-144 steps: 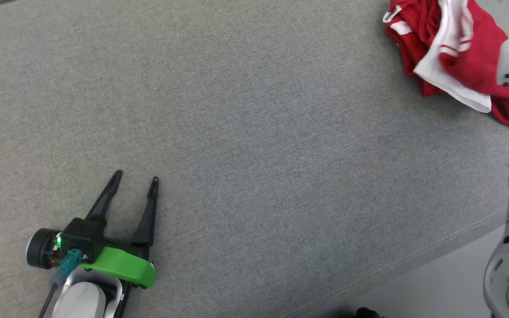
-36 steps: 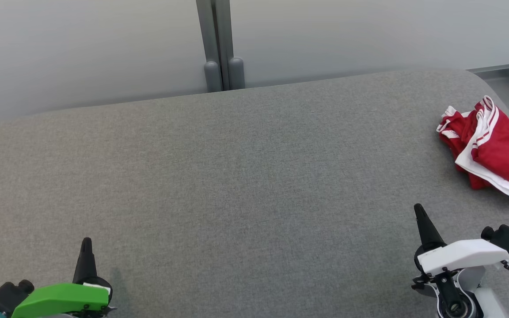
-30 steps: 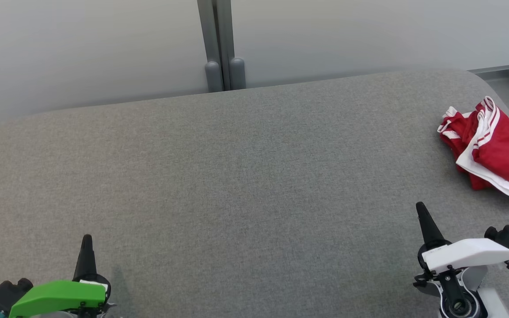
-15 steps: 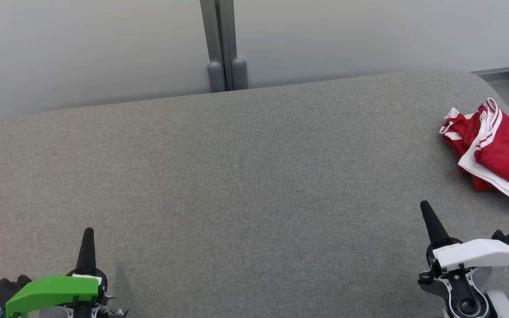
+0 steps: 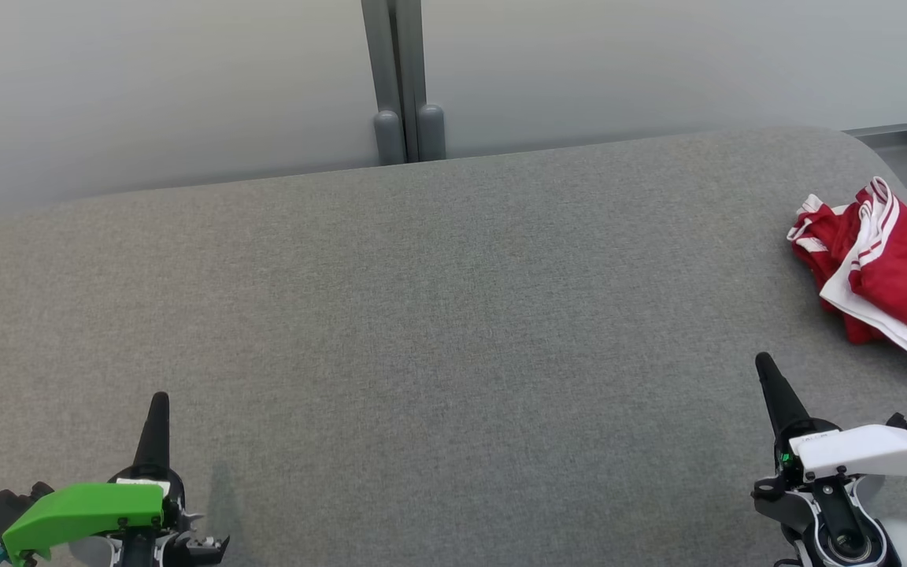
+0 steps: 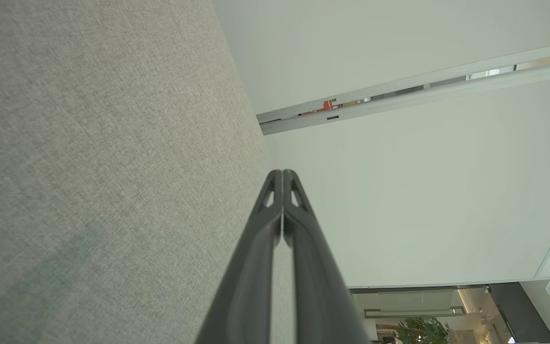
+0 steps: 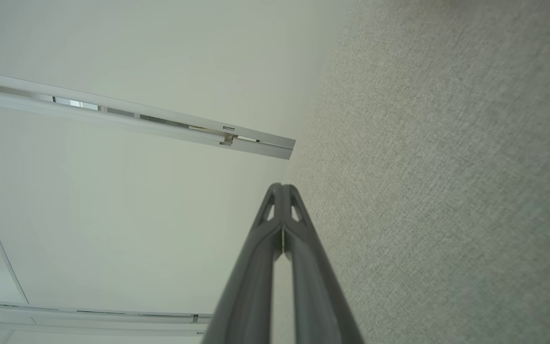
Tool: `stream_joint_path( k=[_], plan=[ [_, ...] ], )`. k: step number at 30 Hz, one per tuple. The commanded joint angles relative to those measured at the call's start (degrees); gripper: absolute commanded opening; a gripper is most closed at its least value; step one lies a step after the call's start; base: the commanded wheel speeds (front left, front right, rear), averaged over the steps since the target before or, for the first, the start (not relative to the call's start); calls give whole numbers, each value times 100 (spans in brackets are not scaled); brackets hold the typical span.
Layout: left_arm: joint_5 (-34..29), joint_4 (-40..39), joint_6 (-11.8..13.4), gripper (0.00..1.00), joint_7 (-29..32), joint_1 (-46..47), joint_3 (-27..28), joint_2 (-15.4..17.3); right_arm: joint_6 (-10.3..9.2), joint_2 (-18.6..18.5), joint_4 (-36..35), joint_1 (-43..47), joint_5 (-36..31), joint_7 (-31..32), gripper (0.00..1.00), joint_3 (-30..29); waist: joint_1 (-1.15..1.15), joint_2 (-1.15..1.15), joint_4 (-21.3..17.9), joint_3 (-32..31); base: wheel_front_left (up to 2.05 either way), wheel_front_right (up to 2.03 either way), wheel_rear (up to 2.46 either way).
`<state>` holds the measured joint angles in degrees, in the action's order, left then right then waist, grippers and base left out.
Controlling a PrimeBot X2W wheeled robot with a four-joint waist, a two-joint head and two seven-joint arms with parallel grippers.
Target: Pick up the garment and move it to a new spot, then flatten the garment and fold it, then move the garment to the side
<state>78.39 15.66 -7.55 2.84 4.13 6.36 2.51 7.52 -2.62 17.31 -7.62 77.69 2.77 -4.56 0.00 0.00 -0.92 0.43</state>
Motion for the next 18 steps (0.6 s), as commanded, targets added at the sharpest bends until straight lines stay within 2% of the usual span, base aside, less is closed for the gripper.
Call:
stream_joint_path(
  k=[1,18],
  plan=[
    [139,-50,9,0,32,125,18,49,-4,-31,-80,54,142,42,0,-32,0,0,4,-1,0,0,0],
    [838,-123,10,0,225,200,22,53,-4,-36,-228,117,878,237,0,-132,0,0,49,-13,0,0,0]
  ],
)
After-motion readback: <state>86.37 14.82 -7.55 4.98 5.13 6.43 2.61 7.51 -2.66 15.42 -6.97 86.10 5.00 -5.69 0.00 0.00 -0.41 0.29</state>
